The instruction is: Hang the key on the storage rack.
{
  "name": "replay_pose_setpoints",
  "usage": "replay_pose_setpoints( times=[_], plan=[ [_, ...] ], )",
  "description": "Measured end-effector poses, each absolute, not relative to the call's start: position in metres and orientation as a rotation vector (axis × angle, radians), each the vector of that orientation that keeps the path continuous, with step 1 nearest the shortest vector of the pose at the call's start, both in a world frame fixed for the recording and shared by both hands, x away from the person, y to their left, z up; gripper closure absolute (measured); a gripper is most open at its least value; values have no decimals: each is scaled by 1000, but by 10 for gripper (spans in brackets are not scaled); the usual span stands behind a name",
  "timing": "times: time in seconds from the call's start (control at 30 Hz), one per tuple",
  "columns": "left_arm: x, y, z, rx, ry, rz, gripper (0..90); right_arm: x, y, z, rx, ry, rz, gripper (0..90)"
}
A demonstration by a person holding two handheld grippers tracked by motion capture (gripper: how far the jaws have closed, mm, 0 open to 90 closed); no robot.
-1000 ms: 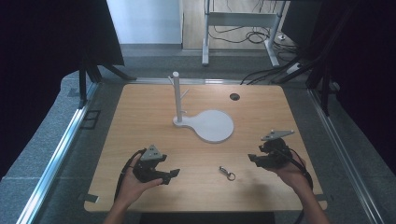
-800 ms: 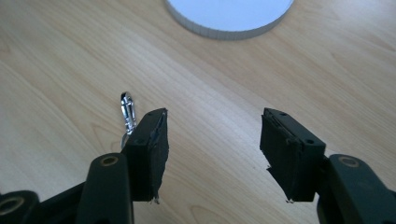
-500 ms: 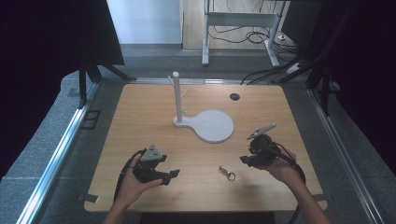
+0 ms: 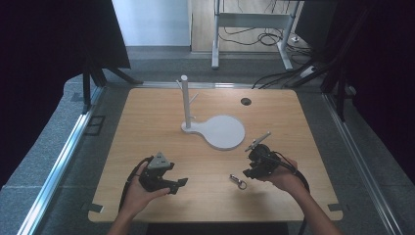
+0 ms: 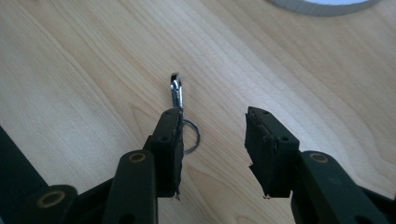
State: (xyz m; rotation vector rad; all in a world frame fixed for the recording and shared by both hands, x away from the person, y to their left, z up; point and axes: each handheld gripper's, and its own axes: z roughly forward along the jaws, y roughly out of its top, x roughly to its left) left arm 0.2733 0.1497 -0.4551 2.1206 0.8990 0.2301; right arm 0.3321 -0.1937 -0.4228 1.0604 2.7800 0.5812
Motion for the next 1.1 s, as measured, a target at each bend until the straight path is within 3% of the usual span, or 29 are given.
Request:
replay_pose_setpoints(
  times=[1.1],
  plan=[
    [273,147,-457,2139,890,226,236,342,-154,-462,985,2943,386,704]
  ],
)
